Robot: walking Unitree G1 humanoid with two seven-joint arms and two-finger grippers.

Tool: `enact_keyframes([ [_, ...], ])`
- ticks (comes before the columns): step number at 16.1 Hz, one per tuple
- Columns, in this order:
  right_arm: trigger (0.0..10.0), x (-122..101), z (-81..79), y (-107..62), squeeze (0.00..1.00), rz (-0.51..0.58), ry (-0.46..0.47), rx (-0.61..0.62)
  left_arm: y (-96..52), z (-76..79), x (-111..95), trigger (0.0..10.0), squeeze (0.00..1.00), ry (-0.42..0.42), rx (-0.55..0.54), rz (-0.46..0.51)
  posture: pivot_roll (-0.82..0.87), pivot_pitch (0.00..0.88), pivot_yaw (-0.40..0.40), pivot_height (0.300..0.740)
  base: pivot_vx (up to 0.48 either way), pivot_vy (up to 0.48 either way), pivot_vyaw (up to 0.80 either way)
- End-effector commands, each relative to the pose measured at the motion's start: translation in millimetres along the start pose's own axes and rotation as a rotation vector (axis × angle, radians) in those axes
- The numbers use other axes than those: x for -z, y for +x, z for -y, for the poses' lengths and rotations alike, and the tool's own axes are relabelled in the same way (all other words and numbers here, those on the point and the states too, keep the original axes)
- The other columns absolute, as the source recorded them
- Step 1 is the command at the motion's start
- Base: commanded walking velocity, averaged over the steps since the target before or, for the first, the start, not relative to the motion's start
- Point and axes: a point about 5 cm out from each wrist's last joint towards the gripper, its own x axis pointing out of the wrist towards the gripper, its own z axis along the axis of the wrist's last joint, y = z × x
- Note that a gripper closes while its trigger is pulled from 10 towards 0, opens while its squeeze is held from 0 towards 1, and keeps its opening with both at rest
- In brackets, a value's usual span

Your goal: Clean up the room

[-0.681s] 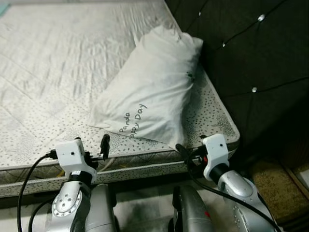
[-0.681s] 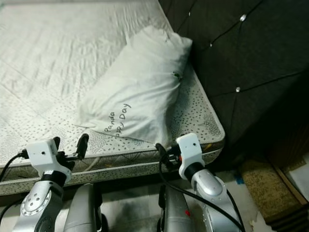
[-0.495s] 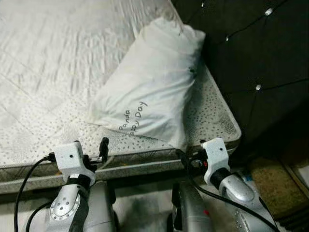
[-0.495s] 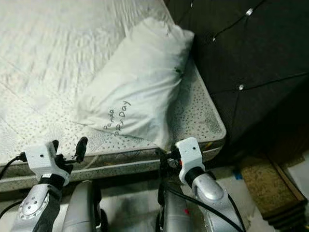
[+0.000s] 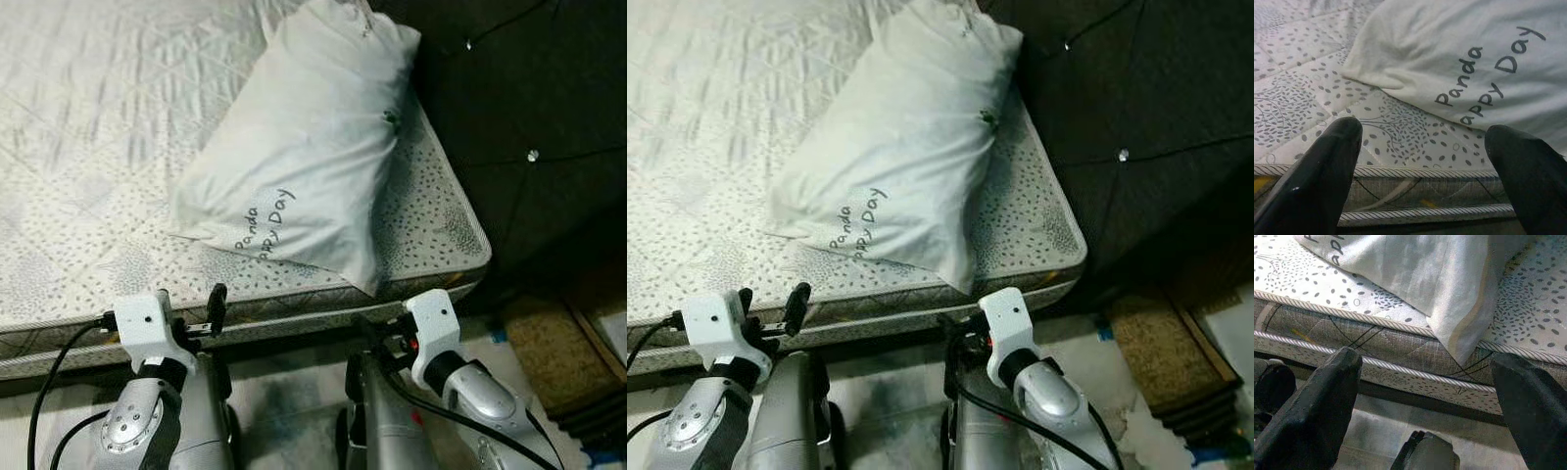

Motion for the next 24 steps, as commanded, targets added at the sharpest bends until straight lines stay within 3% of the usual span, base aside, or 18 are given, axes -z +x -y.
enact_keyframes([
  [1, 10.0, 1, -2.0, -4.0, 0.00, -0.006, 0.006, -0.013, -4.1, -0.6, 1, 10.0, 0.00, 0.002, 0.005, -0.016, -0.18, 0.319, -0.071, 0.603, 0.000, 0.000, 0.00],
  [6, 10.0, -1, -2.5, -3.5, 0.00, 0.003, -0.004, -0.022, -2.9, 1.6, 0, 10.0, 0.00, -0.004, 0.024, -0.011, -0.19, 0.312, -0.072, 0.603, 0.000, 0.000, 0.00],
  [18, 10.0, -4, -1.4, 3.3, 0.00, 0.019, -0.006, -0.014, 3.1, 0.7, 0, 10.0, 0.00, 0.004, 0.031, -0.007, -0.18, 0.288, -0.061, 0.603, 0.272, 0.000, 0.00],
  [24, 10.0, -3, 0.5, 6.6, 0.00, 0.024, -0.015, -0.008, 6.5, 1.1, 2, 10.0, 0.00, 0.003, 0.018, -0.016, -0.18, 0.269, -0.060, 0.603, 0.000, 0.000, 0.00],
])
